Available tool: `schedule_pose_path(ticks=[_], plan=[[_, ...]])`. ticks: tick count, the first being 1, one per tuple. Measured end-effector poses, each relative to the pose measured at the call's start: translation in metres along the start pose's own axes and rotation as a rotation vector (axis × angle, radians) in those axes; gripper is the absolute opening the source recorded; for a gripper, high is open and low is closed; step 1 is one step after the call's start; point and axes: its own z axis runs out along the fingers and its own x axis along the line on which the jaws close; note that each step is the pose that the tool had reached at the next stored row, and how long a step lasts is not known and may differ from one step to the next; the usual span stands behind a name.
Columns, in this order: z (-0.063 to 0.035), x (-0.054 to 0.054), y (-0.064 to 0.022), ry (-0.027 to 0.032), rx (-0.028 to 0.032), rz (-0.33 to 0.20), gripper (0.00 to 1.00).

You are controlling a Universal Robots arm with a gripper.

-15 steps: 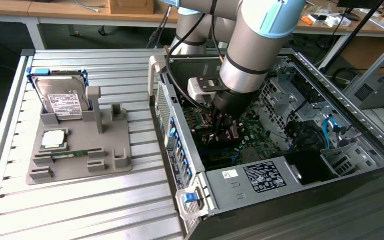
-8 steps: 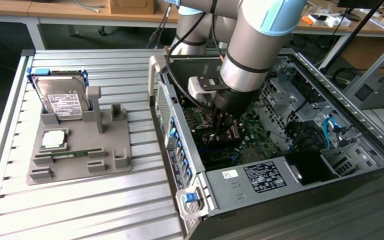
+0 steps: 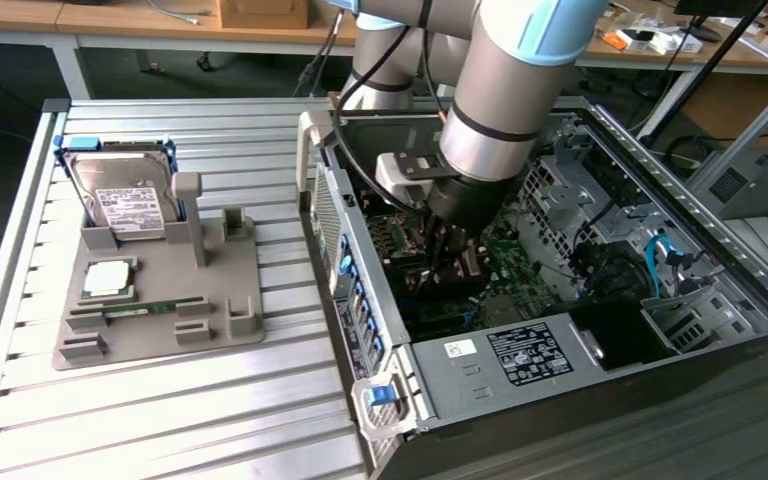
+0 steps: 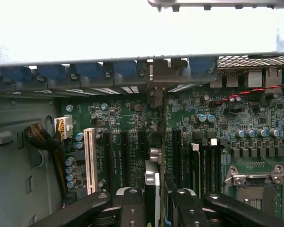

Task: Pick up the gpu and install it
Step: 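Insert the gpu into the slot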

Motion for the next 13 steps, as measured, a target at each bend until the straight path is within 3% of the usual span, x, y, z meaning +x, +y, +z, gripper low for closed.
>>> schedule_pose_path(ticks=[1, 3, 4, 5, 7, 11, 12, 13], plan=[[0.0000, -0.0004, 0.0001, -0.0015, -0.0001, 0.000, 0.27], [0.0000, -0.0006, 0.0002, -0.0140, -0.0007, 0.000, 0.27], [-0.0001, -0.0006, 0.0001, -0.0392, -0.0016, -0.002, 0.27], [0.0000, -0.0006, 0.0000, -0.0474, -0.0018, -0.002, 0.27], [-0.0001, -0.0007, 0.0001, -0.0515, -0.0021, -0.002, 0.27], [0.0001, -0.0007, -0.0002, -0.0517, -0.0022, -0.002, 0.27], [0.0002, -0.0007, -0.0007, -0.0506, -0.0020, -0.002, 0.27], [0.0001, -0.0007, -0.0009, -0.0459, -0.0019, -0.002, 0.27]])
